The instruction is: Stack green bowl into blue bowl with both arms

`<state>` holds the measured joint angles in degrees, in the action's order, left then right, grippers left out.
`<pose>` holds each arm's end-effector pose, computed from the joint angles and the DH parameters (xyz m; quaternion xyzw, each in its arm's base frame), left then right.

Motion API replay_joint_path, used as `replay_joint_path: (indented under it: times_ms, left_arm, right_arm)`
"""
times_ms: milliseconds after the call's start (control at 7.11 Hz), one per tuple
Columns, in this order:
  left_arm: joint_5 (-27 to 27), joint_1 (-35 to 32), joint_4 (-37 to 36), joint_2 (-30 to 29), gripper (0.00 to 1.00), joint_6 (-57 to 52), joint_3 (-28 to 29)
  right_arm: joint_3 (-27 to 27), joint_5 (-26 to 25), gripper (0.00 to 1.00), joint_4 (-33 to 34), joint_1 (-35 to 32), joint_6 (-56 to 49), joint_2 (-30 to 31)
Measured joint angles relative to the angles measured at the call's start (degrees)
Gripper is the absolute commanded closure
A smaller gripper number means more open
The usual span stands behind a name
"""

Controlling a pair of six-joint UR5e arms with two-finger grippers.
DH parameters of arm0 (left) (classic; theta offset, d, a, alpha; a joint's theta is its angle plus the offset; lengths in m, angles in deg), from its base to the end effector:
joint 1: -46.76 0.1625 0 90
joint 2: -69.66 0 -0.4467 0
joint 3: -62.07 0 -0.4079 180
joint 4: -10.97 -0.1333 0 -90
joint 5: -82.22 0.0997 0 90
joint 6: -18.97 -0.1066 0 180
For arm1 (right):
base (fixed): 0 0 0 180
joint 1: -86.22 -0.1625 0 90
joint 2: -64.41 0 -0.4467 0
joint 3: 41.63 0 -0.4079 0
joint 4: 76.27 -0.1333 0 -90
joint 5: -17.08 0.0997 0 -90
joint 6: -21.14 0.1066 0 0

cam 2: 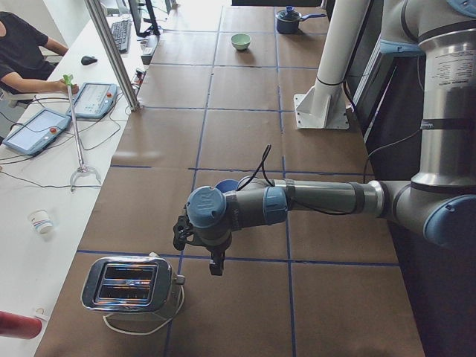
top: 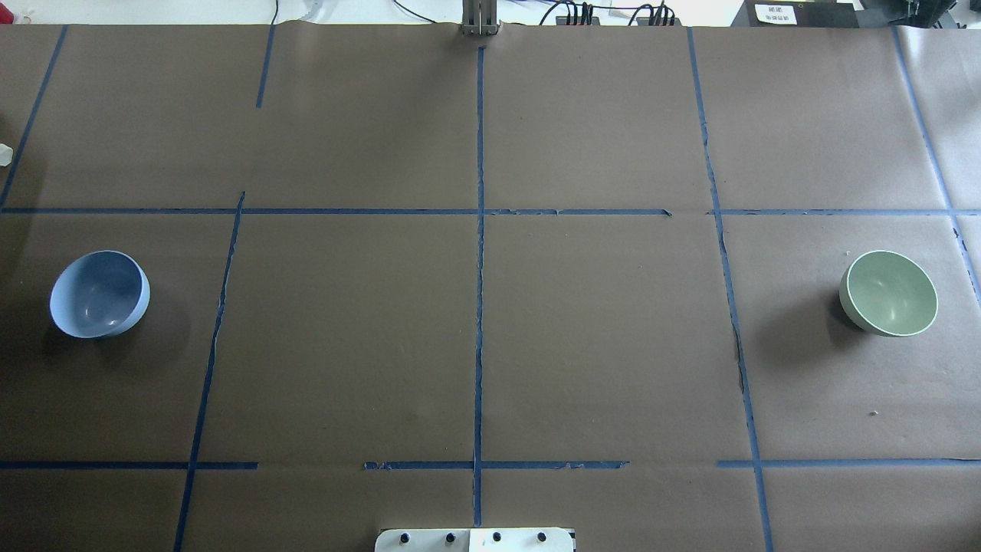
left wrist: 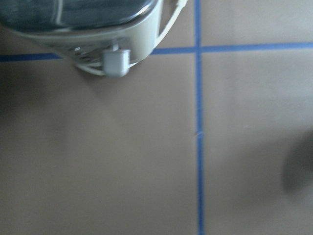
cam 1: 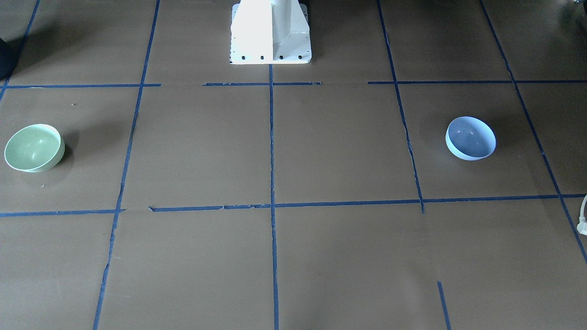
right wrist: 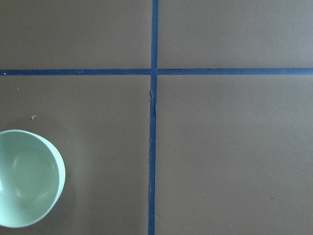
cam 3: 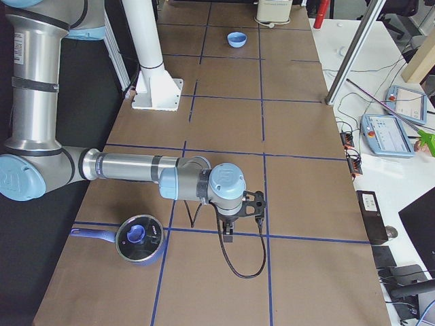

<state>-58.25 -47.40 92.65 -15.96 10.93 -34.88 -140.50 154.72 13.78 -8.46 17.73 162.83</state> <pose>-0.0847 -0.4608 0.6671 0.0001 0.4282 0.0092 0.9036 0.0905 -0.4368 0.6723 0.0317 -0.4026 0.0087 0.9148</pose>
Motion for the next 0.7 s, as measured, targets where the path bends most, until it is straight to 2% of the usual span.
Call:
replay_joint_path:
  times_ms: [281,562,703]
  left_arm:
    - [-2.14,5.97,12.0,2.1,0.0,15.69,-1.85]
    - [-2.27,12.68,26.54,5.24,0.0,31.14,-1.94]
    - [-2.13,15.58,31.6,6.21,0.0,36.57,-1.66]
  right_arm:
    - [-0.84,0.0,0.0,0.03,-0.04,-0.01,0.08]
    - [-1.1,0.0,0.0,0.04,-0.03,-0.02,0.08]
    - [-1.12,0.0,0.0,0.02,-0.03,-0.02,0.05]
